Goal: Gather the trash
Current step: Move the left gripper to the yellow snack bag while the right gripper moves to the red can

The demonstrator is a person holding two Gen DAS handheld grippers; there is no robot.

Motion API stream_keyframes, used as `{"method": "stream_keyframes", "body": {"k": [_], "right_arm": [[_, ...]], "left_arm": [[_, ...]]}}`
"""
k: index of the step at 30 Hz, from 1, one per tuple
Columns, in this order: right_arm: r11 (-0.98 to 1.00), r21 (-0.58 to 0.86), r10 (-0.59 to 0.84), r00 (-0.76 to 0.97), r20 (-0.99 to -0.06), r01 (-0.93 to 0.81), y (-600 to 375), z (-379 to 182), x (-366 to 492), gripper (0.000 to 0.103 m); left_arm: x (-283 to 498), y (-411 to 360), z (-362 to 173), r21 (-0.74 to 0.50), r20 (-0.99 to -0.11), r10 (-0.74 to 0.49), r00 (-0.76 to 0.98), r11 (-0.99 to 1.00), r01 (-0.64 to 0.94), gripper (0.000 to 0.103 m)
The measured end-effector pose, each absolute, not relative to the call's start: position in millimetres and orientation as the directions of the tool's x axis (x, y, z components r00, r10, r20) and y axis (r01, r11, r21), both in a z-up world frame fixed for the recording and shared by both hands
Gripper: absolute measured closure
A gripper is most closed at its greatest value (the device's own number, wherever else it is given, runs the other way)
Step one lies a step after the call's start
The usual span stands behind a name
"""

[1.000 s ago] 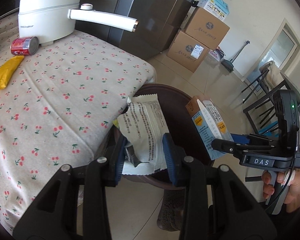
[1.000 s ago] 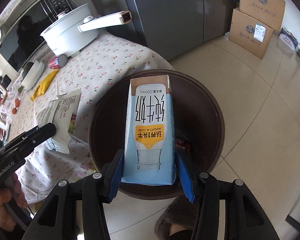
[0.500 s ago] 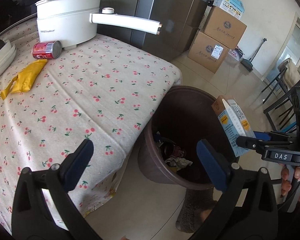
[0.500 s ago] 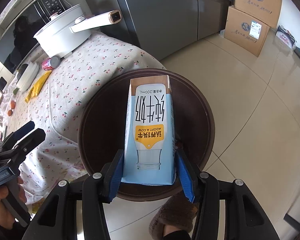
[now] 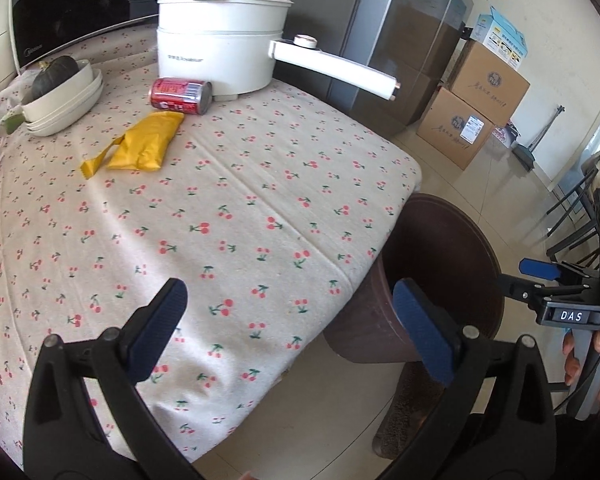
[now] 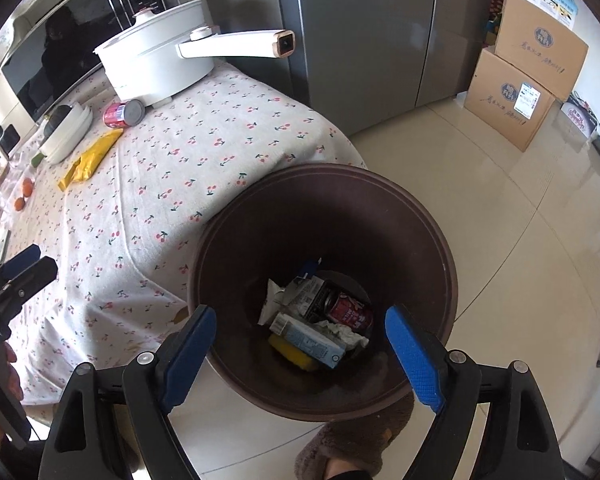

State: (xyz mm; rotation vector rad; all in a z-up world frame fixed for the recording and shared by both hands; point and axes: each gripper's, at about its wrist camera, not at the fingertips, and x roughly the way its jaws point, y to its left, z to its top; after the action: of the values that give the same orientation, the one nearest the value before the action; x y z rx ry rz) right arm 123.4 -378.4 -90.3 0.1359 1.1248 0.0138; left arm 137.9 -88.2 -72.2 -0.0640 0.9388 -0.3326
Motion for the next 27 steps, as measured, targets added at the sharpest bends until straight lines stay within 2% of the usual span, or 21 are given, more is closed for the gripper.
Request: {"method": "stream_keyframes", "body": {"k": [14, 22, 27], "right_arm": [[0.994, 0.113, 0.105, 0.419, -0.902, -0.006, -310.5, -85.4, 153.7, 0.013], [0.995, 0.091, 0.100, 0.449, -0.888, -0.041, -275.0, -79.3, 195.2, 0.012], [0.993, 0.108, 0.117, 0.482, -0.868, -0.047, -258.1, -76.9, 233.3, 0.012]], "left_arm": [[143.3, 7.0, -61.2, -0.223, -0.778, -0.230, 0.585, 0.971, 0.085, 0.001], [175.0, 36.3, -70.4, -0.047, -0.804, -0.105, 0.585, 0.992, 0.113, 0.001], [226.2, 44.3, -89.2, -0.028, -0.810, -0.090, 0.579, 0.993, 0.115, 0.001]]}}
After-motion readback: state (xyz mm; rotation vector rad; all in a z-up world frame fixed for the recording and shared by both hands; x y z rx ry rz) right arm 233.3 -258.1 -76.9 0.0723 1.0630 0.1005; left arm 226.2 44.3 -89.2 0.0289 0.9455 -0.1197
